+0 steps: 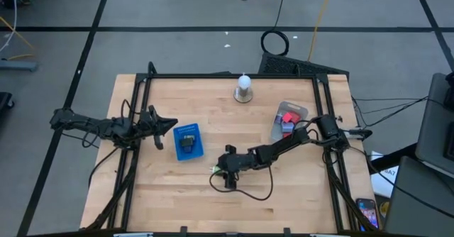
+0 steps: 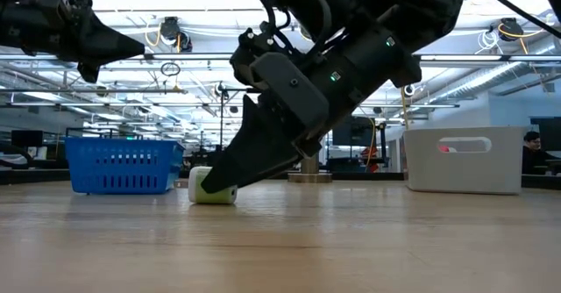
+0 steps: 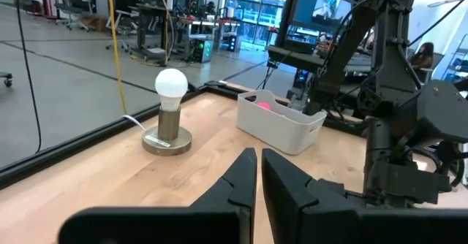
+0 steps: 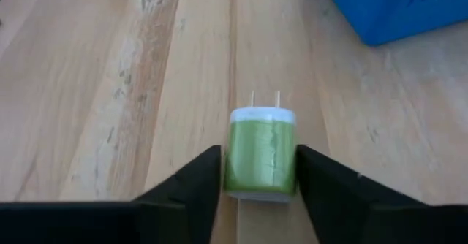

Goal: Pick & Place Office items
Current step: Put the green charger adapter into the gray bin

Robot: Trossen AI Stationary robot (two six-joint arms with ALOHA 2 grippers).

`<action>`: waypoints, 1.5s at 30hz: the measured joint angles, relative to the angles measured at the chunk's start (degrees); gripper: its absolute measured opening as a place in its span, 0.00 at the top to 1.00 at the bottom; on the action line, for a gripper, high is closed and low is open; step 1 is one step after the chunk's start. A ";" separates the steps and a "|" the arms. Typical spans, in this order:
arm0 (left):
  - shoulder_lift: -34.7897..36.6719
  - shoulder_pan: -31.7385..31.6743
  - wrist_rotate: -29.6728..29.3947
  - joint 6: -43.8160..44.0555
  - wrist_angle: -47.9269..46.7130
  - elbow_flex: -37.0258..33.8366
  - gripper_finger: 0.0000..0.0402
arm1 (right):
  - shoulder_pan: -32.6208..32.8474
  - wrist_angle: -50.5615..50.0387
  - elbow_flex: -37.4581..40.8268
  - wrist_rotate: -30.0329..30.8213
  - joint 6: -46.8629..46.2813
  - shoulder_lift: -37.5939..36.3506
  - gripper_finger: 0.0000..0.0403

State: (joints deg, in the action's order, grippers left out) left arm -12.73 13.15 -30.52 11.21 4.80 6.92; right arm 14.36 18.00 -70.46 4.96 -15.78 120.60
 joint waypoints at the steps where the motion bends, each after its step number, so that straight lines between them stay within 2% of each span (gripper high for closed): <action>1: -0.01 0.00 0.00 0.05 -0.02 0.00 0.94 | -0.05 -0.06 0.00 -0.13 0.07 0.00 0.59; 4: -0.01 0.00 0.00 0.08 -0.30 0.00 0.94 | -0.10 0.10 0.01 -0.58 1.18 0.00 0.71; 8: -0.01 0.00 -0.01 0.08 -0.38 0.00 0.94 | -0.06 0.11 0.01 -1.08 3.25 0.00 0.70; 13: 0.00 0.00 -0.02 0.11 -0.74 0.00 0.94 | -0.06 -1.15 0.06 -6.03 3.64 -1.54 0.70; 20: -0.01 0.00 -0.04 1.61 -3.51 0.02 0.94 | 0.55 -4.18 2.59 -6.64 8.38 -13.89 0.70; 26: 0.00 0.00 -0.02 1.61 -3.52 0.02 0.94 | 0.40 6.55 16.47 -6.21 10.66 -32.92 0.70; 31: 0.00 0.00 -0.04 1.40 -3.57 0.02 0.94 | 0.31 19.73 34.03 2.59 11.81 -49.99 0.70; 34: 0.00 0.00 -0.04 1.40 -3.53 0.02 0.94 | 0.31 23.26 43.67 6.65 11.90 -58.67 0.70; 37: 0.00 0.00 -0.04 1.37 -3.41 0.02 0.94 | 0.27 25.43 51.04 9.97 10.73 -66.34 0.70; 40: -0.01 0.00 -0.04 1.48 -3.37 0.02 0.94 | 0.75 29.12 56.98 10.22 11.02 -72.02 0.70; 45: -0.02 0.00 -0.07 1.35 -3.37 0.02 0.94 | 0.45 31.51 63.00 11.12 11.33 -79.43 0.70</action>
State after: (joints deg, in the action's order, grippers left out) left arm -12.75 13.15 -30.59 12.56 1.43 6.94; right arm 14.81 49.51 -7.46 16.08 -4.45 41.17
